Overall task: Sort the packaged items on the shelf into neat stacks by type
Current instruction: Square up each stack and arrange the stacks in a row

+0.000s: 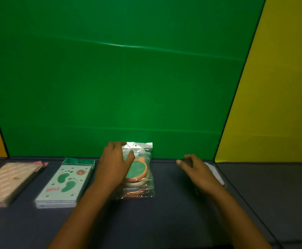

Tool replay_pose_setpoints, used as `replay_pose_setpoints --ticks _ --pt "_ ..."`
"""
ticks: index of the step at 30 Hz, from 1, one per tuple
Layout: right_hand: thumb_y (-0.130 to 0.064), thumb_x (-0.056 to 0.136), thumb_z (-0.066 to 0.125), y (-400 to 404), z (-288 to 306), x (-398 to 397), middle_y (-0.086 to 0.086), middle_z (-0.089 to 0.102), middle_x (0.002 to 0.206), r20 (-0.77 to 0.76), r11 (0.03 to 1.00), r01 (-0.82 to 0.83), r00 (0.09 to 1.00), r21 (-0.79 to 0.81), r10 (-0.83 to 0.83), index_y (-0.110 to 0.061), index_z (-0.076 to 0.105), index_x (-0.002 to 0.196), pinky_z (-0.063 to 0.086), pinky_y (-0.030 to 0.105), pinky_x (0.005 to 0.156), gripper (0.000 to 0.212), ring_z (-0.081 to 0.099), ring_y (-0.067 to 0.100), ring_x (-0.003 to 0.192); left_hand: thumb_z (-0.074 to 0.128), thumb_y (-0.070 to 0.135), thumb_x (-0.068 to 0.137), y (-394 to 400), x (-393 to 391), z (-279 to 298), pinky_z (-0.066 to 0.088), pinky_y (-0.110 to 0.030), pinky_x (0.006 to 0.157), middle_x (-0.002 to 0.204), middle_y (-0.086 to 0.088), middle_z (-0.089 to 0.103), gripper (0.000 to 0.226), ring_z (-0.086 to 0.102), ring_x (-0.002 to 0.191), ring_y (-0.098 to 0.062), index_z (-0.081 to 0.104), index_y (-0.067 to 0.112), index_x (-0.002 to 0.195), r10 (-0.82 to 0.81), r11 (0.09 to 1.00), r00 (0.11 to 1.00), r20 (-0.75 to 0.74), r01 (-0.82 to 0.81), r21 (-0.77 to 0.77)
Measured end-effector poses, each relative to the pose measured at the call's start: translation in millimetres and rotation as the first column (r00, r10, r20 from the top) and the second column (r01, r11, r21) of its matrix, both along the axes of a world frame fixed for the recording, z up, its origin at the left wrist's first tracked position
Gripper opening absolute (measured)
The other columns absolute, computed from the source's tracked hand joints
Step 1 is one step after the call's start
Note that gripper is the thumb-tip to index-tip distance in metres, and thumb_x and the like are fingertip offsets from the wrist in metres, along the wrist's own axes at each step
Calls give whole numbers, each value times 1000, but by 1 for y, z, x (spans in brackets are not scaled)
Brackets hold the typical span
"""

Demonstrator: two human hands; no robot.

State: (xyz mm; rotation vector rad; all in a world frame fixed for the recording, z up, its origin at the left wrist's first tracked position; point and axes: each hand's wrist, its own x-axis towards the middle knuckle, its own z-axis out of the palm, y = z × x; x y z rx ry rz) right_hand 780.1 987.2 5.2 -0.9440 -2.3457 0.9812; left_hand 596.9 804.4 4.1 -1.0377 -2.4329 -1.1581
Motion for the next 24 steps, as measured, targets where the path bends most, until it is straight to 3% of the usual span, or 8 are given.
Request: replay_pose_setpoints --ticks 2,6,9,12,14,17,19,24 --pt "-44 91 60 21 -3 15 9 48 141 14 996 56 998 65 -57 -12 45 137 39 36 105 57 47 24 128 54 37 87 18 18 6 42 -34 97 120 -6 55 41 51 113 -22 59 15 121 -85 995 992 -89 90 51" --pt "-35 90 64 62 -14 47 14 48 137 66 990 125 989 73 -129 -7 45 136 42 39 102 57 48 29 124 60 23 87 63 57 9 43 -28 93 114 -1 55 33 55 104 -15 61 18 119 -248 965 967 -57 252 70" --pt "-29 89 66 90 -31 67 12 56 127 108 992 107 988 65 -114 -10 53 122 44 36 96 41 54 28 116 62 24 87 103 87 -4 48 -31 92 113 -3 63 29 62 99 -17 63 16 116 -305 951 937 170 309 -1" --pt "-21 90 65 101 -46 77 0 64 122 8 993 -50 999 -105 51 -29 58 110 49 28 93 23 61 13 109 59 29 92 142 114 -21 45 -25 72 94 -3 65 12 60 87 -16 63 18 92 -295 907 848 440 394 -151" --pt "-21 90 65 108 -51 79 -5 67 119 -86 967 -95 993 -238 77 -33 58 112 50 27 92 27 64 9 105 57 29 93 167 126 -34 47 -26 72 87 -2 64 16 60 80 -15 62 15 88 -270 904 795 543 403 -140" --pt "-19 91 64 119 -48 79 -4 74 102 -181 887 -129 982 -443 52 -22 64 111 56 28 80 20 70 12 90 59 24 92 190 134 -44 56 -37 82 86 -7 71 17 66 74 -17 67 8 93 -261 927 688 678 373 -22" --pt "-17 91 63 128 -46 78 -1 76 86 -219 821 -130 976 -556 6 -16 65 104 57 28 68 13 72 14 77 60 21 91 196 136 -45 58 -42 82 88 -12 73 13 70 78 -24 66 10 90 -235 943 671 704 332 -1" --pt "-15 92 60 155 -49 77 14 75 96 -222 688 -126 974 -714 -52 -3 63 108 58 42 80 20 71 28 92 61 17 91 202 136 -47 59 -42 77 88 -16 73 14 71 82 -30 66 5 95 -218 955 631 744 296 29"
